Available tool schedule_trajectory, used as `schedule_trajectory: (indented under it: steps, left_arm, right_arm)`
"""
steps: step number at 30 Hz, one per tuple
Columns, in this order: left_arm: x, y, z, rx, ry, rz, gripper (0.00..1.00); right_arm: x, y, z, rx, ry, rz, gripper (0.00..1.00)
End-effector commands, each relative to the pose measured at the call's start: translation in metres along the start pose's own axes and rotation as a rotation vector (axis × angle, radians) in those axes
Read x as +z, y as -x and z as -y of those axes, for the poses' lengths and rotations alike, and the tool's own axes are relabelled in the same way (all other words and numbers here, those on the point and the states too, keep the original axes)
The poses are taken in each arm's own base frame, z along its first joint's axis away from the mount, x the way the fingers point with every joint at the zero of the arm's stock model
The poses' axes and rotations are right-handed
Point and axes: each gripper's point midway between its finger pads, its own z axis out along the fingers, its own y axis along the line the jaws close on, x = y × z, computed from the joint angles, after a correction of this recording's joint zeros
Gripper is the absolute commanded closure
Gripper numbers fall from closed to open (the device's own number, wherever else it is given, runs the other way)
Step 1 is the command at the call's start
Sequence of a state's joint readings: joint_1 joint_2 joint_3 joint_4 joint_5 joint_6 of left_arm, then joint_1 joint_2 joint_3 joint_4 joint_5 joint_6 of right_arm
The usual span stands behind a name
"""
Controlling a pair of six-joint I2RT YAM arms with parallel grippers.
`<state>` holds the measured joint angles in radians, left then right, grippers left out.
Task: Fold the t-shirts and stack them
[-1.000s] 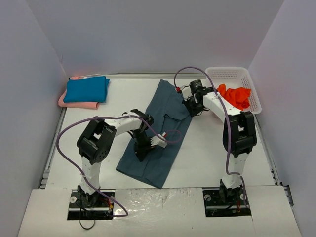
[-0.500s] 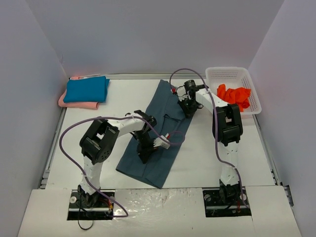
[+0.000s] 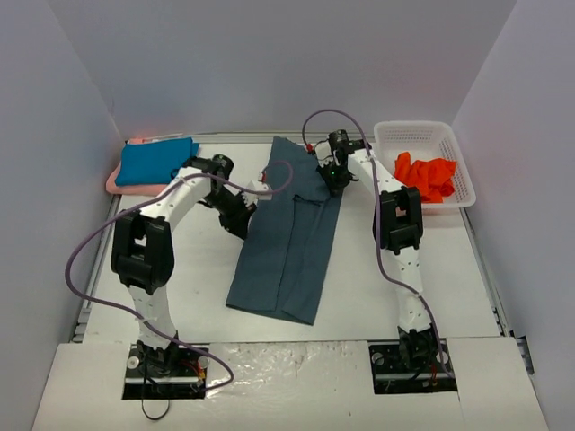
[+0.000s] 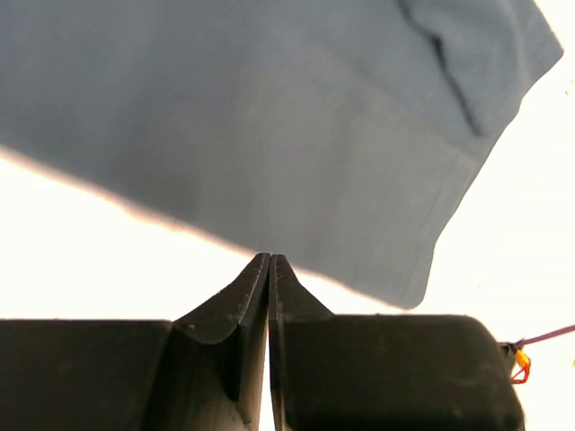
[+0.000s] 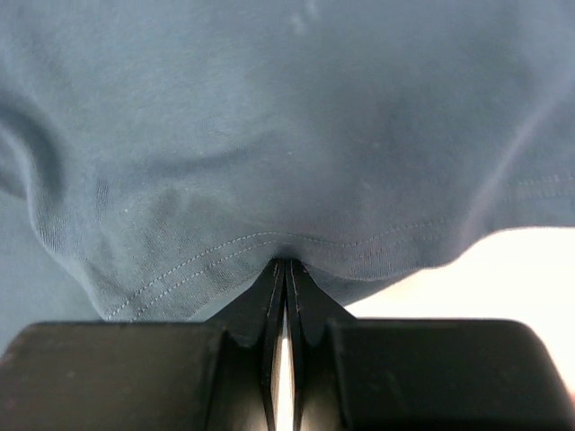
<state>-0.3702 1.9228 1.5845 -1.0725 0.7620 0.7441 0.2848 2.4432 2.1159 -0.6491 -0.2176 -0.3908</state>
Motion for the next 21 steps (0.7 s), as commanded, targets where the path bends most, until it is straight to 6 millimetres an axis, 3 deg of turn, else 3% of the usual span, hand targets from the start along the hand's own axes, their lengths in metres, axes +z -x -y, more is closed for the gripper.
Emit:
schedule_trajectory:
  steps: [1,2,3,5,6,7,13,18,19,21]
  left_arm:
    - [-0.04,0.012,-0.001,-0.012,0.091,0.067,0.97]
    - [-0.043,0.009,-0.003,-0.024,0.098,0.064,0.97]
    - [-0.049,0.006,-0.009,-0.043,0.114,0.072,0.97]
    - [-0.056,-0.002,-0.016,-0.079,0.127,0.075,0.97]
    - [-0.057,-0.006,-0.018,-0.093,0.131,0.076,0.98]
    - [-0.059,-0.008,-0.02,-0.101,0.137,0.078,0.97]
    - [-0.068,-0.032,-0.034,-0.146,0.194,0.06,0.97]
    - [-0.077,-0.037,-0.035,-0.146,0.202,0.086,0.97]
    - [-0.08,-0.037,-0.036,-0.148,0.212,0.092,0.97]
    - [-0.086,-0.035,-0.038,-0.146,0.234,0.104,0.97]
  right_arm:
    - [0.018,0.001,0.009,-0.006,-0.016,-0.028,1.0]
    - [0.027,0.002,0.01,-0.004,-0.017,-0.032,1.0]
    - [0.023,0.016,0.018,-0.011,-0.043,0.005,1.0]
    - [0.034,0.022,0.024,-0.015,-0.061,0.013,1.0]
    - [0.03,0.034,0.031,-0.022,-0.088,0.045,1.0]
    - [0.04,0.033,0.033,-0.024,-0.095,0.039,1.0]
    - [0.04,0.05,0.044,-0.079,-0.155,0.085,1.0]
    - [0.02,0.069,0.046,-0.093,-0.176,0.15,1.0]
    - [0.004,0.081,0.048,-0.092,-0.19,0.192,1.0]
    - [-0.008,0.088,0.042,-0.093,-0.175,0.222,1.0]
